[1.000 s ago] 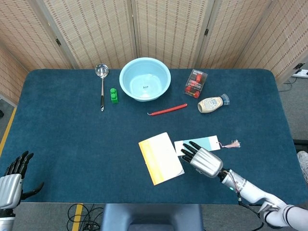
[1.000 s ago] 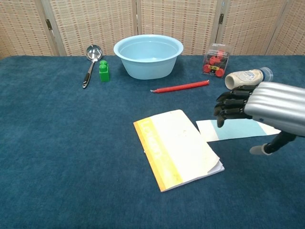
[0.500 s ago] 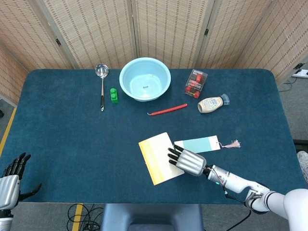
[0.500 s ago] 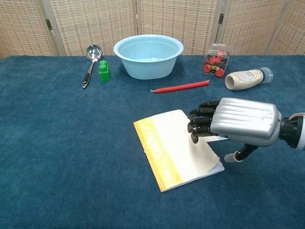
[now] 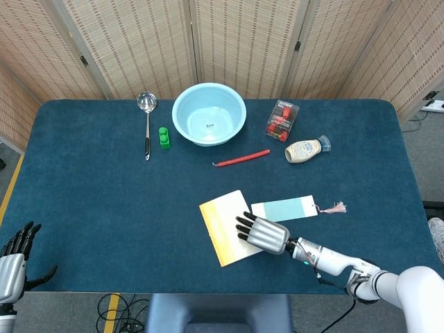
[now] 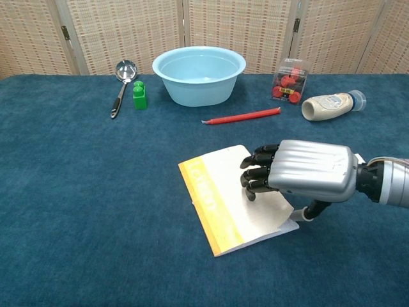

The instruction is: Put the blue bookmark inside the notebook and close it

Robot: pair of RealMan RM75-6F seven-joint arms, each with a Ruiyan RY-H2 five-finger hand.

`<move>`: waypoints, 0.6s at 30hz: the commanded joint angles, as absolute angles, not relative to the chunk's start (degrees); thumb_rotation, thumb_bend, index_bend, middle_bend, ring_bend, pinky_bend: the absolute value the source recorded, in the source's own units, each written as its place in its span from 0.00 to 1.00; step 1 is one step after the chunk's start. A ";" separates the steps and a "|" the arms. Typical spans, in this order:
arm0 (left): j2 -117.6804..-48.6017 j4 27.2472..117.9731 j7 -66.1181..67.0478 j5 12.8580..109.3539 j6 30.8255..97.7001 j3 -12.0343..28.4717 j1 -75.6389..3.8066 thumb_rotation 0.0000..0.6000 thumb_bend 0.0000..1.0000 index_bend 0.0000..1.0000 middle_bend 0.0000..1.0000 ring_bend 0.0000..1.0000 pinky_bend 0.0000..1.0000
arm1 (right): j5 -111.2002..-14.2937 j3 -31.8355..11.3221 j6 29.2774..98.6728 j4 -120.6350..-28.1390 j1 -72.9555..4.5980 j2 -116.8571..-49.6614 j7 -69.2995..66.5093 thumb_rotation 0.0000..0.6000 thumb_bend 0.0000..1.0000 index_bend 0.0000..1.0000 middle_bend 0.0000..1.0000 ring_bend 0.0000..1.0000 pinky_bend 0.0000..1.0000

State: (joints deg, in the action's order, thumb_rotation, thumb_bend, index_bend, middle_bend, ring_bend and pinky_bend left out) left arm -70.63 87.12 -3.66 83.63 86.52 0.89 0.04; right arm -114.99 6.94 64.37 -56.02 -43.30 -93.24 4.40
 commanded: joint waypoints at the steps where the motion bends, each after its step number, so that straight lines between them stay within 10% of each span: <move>1: -70.66 87.05 -3.73 83.56 86.58 0.88 0.16 1.00 0.24 0.10 0.05 0.10 0.17 | -114.80 7.37 64.14 -56.40 -43.70 -93.20 4.62 1.00 0.11 0.37 0.26 0.14 0.22; 18: -70.66 86.16 -4.58 83.13 86.53 0.99 0.66 1.00 0.24 0.10 0.05 0.10 0.17 | -113.16 7.94 62.72 -55.51 -46.66 -95.38 4.99 1.00 0.21 0.41 0.27 0.14 0.22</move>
State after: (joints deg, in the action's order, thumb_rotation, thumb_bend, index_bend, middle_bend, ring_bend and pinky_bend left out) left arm -70.66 86.17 -4.57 83.14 86.52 0.99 0.64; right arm -113.20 7.95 62.70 -55.57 -46.61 -95.32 5.01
